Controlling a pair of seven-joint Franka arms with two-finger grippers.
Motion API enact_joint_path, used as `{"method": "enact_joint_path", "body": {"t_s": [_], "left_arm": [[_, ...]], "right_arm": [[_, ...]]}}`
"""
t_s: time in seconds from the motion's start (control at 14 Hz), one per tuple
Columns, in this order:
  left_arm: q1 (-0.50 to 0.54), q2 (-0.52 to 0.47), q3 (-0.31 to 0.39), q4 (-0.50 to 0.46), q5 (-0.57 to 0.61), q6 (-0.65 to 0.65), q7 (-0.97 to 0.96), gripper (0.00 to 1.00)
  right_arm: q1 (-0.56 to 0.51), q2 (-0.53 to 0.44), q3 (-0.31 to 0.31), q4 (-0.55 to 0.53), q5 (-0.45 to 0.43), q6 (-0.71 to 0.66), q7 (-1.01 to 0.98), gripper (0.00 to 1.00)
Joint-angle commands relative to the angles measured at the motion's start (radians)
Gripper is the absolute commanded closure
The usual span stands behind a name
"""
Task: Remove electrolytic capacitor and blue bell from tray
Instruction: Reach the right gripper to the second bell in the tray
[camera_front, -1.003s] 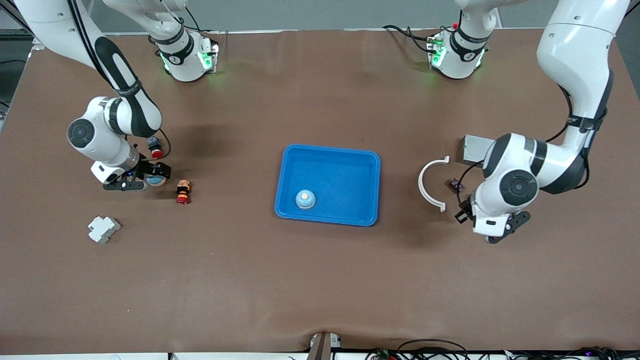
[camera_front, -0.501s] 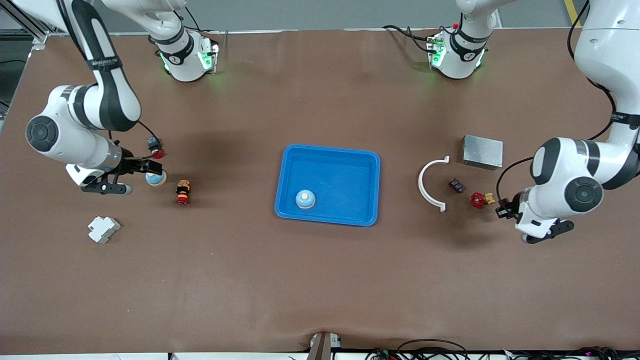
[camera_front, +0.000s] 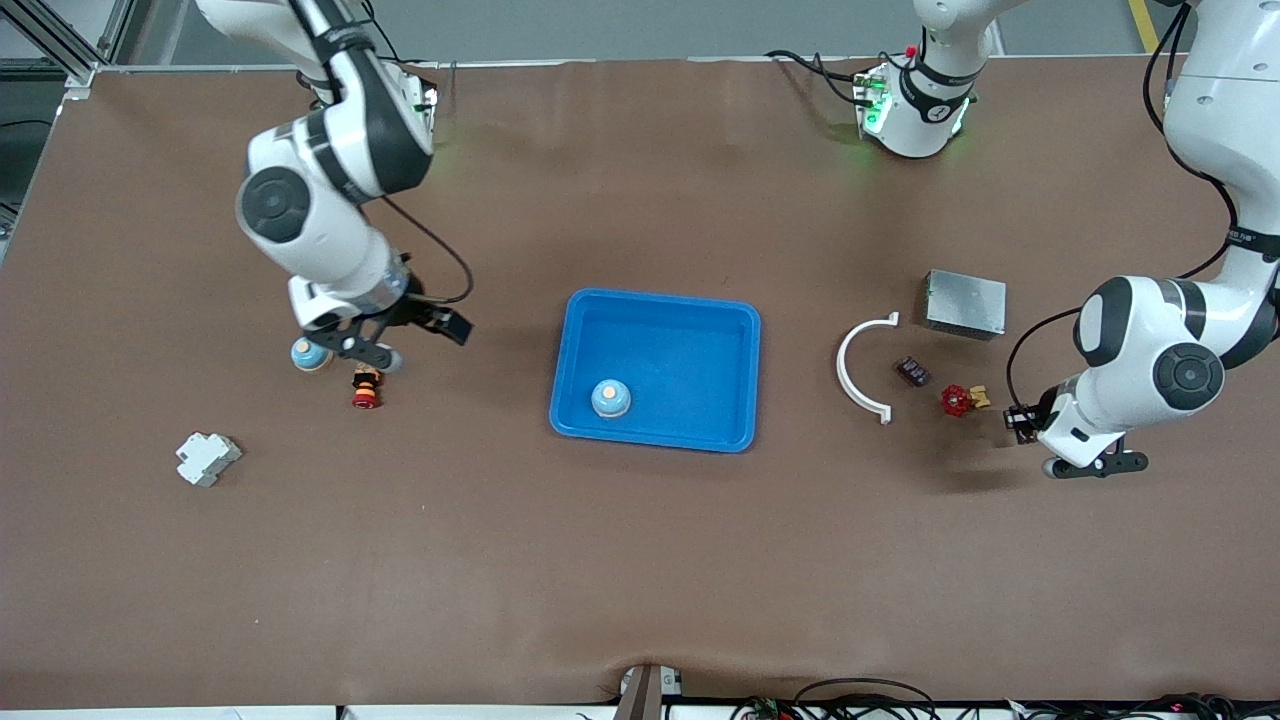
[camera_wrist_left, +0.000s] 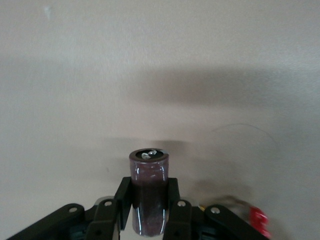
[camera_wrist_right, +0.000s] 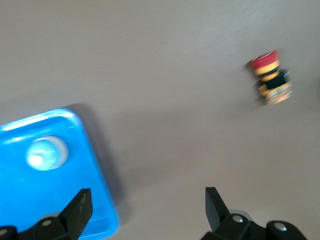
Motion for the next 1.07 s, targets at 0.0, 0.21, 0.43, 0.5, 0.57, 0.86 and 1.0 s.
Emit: {"method": "enact_joint_path", "body": {"t_s": [0.0, 0.21, 0.43, 0.5, 0.57, 0.86, 1.0], "left_arm": [[0.038, 0.008, -0.009, -0.039, 0.027, 0.072, 0.09, 1.0], [0.033, 0.023, -0.009, -0.031, 0.079, 0.077, 0.09, 0.99], [0.03, 0.017, -0.012, -0.028, 0.079, 0.077, 0.082, 0.0], [0.03, 0.011, -0.016, -0.028, 0.081, 0.075, 0.096, 0.0], [0.029, -0.003, -0.025, -0.028, 0.081, 0.067, 0.093, 0.0], [0.036, -0.119, -0.11, 0.006, 0.013, -0.059, 0.08, 0.0], [0.036, -0.155, -0.153, 0.09, -0.001, -0.211, 0.088, 0.0]], "right_arm": [[0.085, 0.145, -0.016, 0.17, 0.02, -0.006, 0.166, 0.0], [0.159, 0.297, -0.018, 0.336, 0.02, -0.004, 0.315, 0.0], [0.216, 0.433, -0.019, 0.459, 0.008, -0.001, 0.421, 0.0], [0.228, 0.471, -0.021, 0.489, 0.006, 0.001, 0.441, 0.0], [0.236, 0.504, -0.021, 0.511, 0.005, 0.016, 0.46, 0.0], [0.253, 0.578, -0.022, 0.514, -0.006, 0.111, 0.478, 0.0], [0.263, 0.605, -0.025, 0.514, -0.006, 0.143, 0.481, 0.0]]}}
